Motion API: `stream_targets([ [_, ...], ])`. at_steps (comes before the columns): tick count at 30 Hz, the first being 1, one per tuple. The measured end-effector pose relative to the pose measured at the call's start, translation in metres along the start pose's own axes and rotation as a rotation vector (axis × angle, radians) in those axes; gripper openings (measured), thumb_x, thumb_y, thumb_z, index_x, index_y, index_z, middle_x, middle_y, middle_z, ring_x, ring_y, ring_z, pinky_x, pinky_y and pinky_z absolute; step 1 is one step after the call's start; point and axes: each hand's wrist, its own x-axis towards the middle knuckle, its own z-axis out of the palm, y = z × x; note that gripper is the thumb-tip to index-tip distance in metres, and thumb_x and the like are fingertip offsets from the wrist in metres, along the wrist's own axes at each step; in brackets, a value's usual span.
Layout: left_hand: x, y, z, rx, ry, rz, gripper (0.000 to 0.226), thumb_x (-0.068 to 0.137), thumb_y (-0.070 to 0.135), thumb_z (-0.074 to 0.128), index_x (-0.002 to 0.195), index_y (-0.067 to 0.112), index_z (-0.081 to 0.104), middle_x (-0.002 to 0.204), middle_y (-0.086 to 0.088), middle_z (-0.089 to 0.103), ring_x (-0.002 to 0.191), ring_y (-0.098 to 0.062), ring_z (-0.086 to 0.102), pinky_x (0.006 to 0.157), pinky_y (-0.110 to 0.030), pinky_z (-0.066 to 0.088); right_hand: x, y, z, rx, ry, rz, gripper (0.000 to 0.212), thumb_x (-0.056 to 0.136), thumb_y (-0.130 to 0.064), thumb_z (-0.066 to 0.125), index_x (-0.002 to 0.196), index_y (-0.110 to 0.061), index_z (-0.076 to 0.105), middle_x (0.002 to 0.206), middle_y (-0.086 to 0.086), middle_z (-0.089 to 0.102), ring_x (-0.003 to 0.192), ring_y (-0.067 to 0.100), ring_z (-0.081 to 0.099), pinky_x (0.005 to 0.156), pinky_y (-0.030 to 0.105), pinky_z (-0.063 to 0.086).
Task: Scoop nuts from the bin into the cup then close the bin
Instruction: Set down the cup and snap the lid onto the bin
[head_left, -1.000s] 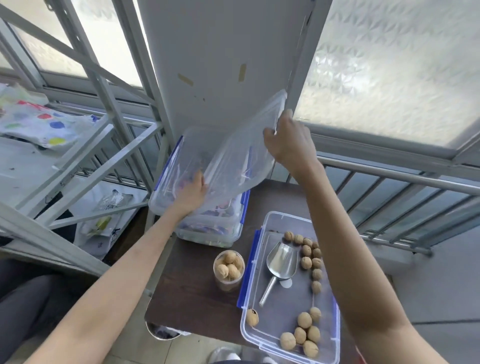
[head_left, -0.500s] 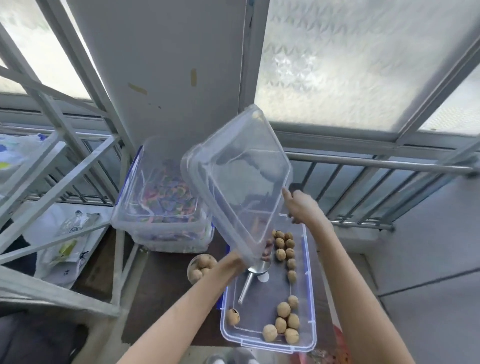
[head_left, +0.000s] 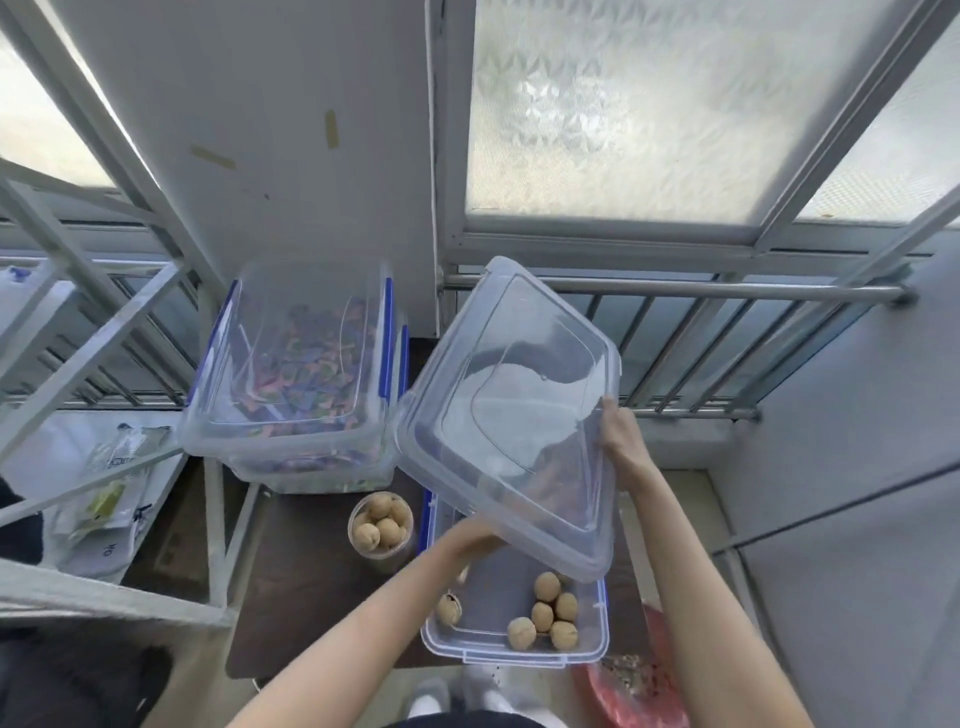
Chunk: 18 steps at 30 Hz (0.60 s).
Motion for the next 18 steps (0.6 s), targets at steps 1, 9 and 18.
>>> stream_targets([
  [1,-0.004,-0.001,-0.012,-0.061,0.004,-0.026,0.047,0.097,0.011,0.048,0.056,0.021,0.028,0.053,0.0,0.039,0.028,0.005,0.046,0.042,-0.012,0.044,0.0,0.003,-0.007,-0.025,-0.001,-0.023,0.033,0.096,-0.024,0.026,0.068,-0.014,0.039,0.065,0.007,0.038,0.065,0.018,0.037,0.054,0.032,0.029],
  [9,0.036,-0.003,-0.056,-0.339,0.022,0.309,0.026,0.099,0.02,0.044,0.079,0.021,0.061,0.067,0.004,0.064,0.055,-0.006,0.064,0.068,-0.026,0.052,-0.001,0.06,-0.035,-0.277,-0.083,-0.004,0.046,0.099,-0.04,0.024,0.104,0.001,0.045,0.095,0.013,0.053,0.101,0.03,0.055,0.077,0.033,0.034],
  [18,0.072,-0.054,0.004,-0.241,0.38,0.185,0.041,0.102,0.035,0.03,0.077,0.012,0.052,0.075,-0.005,0.06,0.066,-0.022,0.06,0.059,-0.024,0.048,-0.02,0.11,-0.008,-0.291,-0.066,0.02,0.036,0.099,-0.038,0.026,0.095,-0.004,0.037,0.102,0.029,0.058,0.102,0.043,0.057,0.074,0.039,0.035],
])
